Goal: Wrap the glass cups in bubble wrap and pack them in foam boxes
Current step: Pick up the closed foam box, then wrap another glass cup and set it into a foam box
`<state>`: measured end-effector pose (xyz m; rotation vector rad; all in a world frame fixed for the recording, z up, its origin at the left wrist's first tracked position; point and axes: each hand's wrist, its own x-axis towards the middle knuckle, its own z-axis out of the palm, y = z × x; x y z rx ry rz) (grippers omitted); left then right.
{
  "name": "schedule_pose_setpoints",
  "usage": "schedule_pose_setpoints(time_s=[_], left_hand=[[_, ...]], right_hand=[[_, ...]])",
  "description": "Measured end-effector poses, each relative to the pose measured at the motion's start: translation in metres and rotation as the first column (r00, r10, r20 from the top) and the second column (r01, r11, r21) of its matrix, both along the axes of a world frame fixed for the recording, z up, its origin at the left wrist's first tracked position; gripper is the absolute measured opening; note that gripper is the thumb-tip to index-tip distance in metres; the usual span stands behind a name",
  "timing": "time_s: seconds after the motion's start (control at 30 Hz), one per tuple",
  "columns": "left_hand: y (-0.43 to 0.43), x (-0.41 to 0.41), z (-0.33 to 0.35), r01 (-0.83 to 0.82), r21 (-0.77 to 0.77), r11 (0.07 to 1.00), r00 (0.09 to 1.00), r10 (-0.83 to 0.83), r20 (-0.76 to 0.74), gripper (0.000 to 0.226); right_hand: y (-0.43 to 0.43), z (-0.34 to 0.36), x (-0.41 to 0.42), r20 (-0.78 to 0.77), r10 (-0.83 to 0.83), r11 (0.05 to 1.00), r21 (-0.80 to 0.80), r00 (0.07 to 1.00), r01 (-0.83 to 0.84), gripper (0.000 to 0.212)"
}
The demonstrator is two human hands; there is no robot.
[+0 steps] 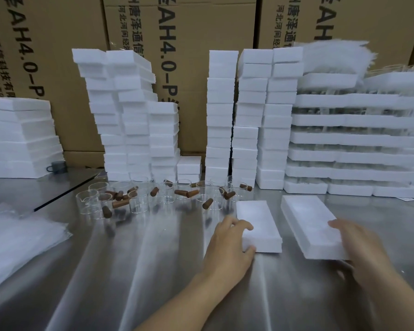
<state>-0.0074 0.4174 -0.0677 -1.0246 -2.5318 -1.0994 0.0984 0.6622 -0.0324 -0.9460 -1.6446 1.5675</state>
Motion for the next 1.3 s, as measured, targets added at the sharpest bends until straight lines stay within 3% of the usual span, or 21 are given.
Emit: schedule_pose_setpoints(time_s=[0.13, 0.27, 0.83, 0.97, 1.03, 1.17, 1.23, 1.3], left_hand=[[0.001, -0.003, -0.002, 0.021, -0.011, 1.0, 1.0, -0.021, -0.014, 0.024], [0.0, -0.001, -0.002, 0.047, -0.004, 0.999, 0.999, -0.047, 0.001, 0.024], [-0.001, 0.011, 0.007, 0.057, -0.04, 0.998, 0.998, -0.057, -0.003, 0.026], [-0.007, 0.015, 0.024, 0.028, 0.005, 1.0, 0.998, -0.028, -0.053, 0.043], [-0.023, 0.008, 0.047, -0.03, 0.133, 0.991, 0.995, 0.042, -0.091, 0.045], [-0.107, -0.026, 0.092, -0.226, 0.4, 0.888, 0.961, 0.271, -0.058, 0.022], [-0.17, -0.051, 0.103, -0.386, 0.375, 0.843, 0.893, 0.443, -0.077, 0.025], [-0.237, -0.076, 0.108, -0.6, 0.216, 0.77, 0.767, 0.631, -0.117, 0.031]], right_hand=[[0.001, -0.013, -0.007, 0.124, 0.054, 0.978, 0.193, 0.991, -0.077, 0.021], [-0.005, -0.018, -0.018, 0.148, 0.153, 0.96, 0.212, 0.977, -0.183, 0.044], [-0.013, -0.025, -0.023, 0.204, 0.041, 0.918, 0.378, 0.978, -0.117, 0.035], [-0.019, -0.018, -0.017, 0.188, -0.013, 0.893, 0.444, 0.982, -0.073, 0.033], [-0.027, -0.01, -0.013, 0.173, -0.038, 0.848, 0.527, 0.984, -0.06, 0.033], [-0.057, -0.001, -0.007, 0.177, 0.033, 0.672, 0.725, 0.984, -0.153, 0.025], [-0.073, -0.002, -0.009, 0.257, 0.07, 0.538, 0.804, 0.964, -0.253, 0.025], [-0.082, -0.004, -0.013, 0.355, 0.078, 0.439, 0.827, 0.931, -0.352, 0.025]])
